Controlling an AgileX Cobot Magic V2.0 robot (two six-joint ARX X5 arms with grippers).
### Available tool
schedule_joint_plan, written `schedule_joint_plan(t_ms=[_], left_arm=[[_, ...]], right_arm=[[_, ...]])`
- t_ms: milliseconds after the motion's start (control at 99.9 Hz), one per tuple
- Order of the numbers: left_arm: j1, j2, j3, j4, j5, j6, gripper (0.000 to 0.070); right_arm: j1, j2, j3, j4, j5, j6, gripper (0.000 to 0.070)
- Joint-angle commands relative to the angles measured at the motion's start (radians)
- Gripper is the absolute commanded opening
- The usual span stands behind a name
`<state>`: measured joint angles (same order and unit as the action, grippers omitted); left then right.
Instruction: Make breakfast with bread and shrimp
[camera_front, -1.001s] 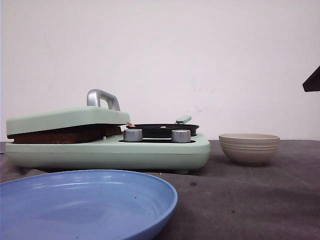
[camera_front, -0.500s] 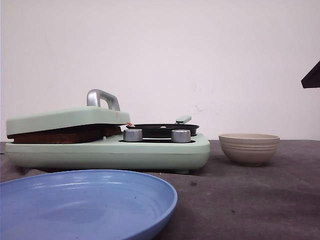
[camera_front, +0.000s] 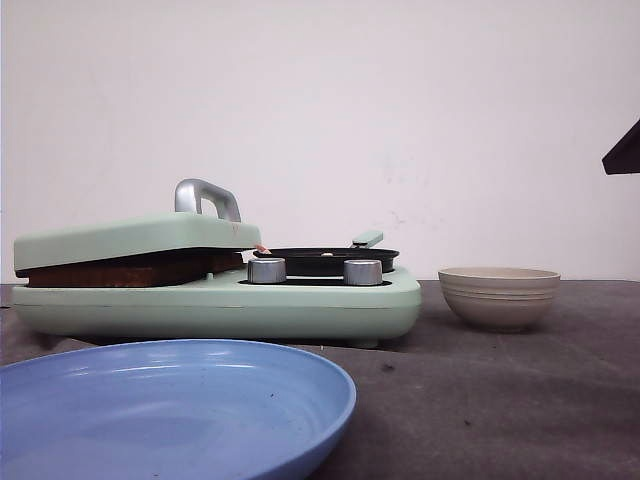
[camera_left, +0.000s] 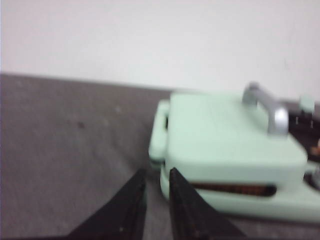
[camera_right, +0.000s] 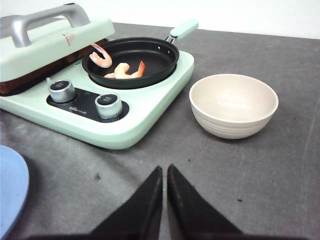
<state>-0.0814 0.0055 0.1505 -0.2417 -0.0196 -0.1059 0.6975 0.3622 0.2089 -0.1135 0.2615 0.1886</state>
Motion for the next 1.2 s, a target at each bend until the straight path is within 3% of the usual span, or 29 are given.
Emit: schedule_joint_plan(t_ms=[0, 150, 350, 1191], left_arm=[[0.008, -0.002, -0.026, 0.039, 0.01, 0.042, 0.0], [0.03, -0.002, -0.141, 0.231, 0.029, 0.076, 0.0], [0.044, -0.002, -0.137, 0.047, 0.051, 0.095, 0.0], [0.037, -0.002, -0.137, 0.055, 0.053, 0.097, 0.0]], right_arm=[[0.007, 0.001, 0.003, 0.013, 0.001, 0.014, 0.0007], [0.007, 0.001, 0.003, 0.013, 0.001, 0.014, 0.0007], [0.007, 0.001, 0.003, 0.013, 0.001, 0.014, 0.0006], [0.007, 0.001, 0.003, 0.014, 0.001, 0.014, 0.0007]])
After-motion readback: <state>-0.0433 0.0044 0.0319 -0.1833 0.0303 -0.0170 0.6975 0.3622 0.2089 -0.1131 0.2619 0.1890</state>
